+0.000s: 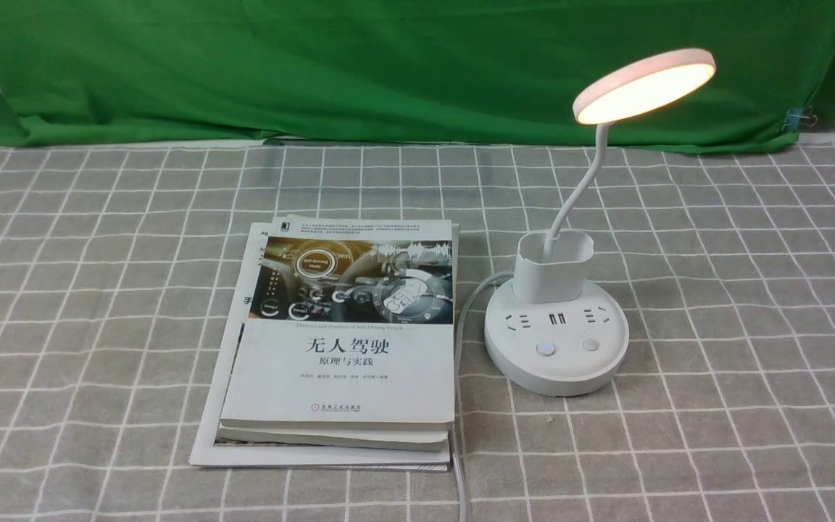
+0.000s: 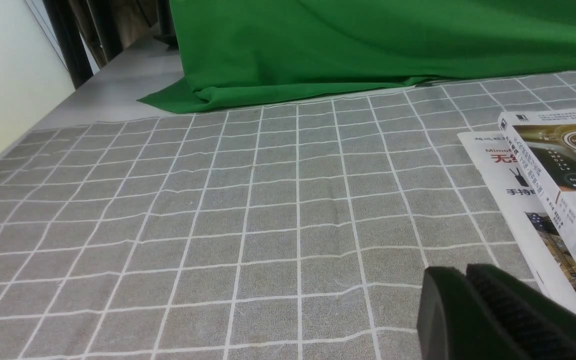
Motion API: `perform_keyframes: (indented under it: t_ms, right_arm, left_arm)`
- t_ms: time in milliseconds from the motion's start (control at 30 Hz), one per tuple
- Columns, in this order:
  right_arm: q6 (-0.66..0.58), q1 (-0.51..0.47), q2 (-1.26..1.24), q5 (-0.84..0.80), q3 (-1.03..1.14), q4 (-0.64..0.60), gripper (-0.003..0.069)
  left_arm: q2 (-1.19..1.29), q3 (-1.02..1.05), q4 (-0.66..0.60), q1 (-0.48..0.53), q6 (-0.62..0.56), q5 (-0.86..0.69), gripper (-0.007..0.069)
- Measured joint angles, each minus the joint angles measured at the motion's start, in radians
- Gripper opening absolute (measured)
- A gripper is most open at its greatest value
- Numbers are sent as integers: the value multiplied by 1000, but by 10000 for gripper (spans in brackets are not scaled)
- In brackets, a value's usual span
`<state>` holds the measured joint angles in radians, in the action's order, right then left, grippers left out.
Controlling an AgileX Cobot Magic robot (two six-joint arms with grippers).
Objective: Turn on the desk lamp on the grey coffee tablecloth with your hand.
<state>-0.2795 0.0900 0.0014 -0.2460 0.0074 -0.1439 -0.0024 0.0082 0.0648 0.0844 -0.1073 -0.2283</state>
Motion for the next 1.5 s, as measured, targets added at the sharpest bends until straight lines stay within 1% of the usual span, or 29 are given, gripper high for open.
perform_keyframes:
  t_ms: [100,533,1500]
  right_arm:
    - [0,-17,0,-1,0,0,27]
    - [0,-16,0,-1,0,0,29]
    - [0,-16,0,-6,0,0,92]
  left_arm:
    - [0,0,0,0,0,0,19]
    - [0,0,0,0,0,0,19]
    - [0,0,0,0,1,0,19]
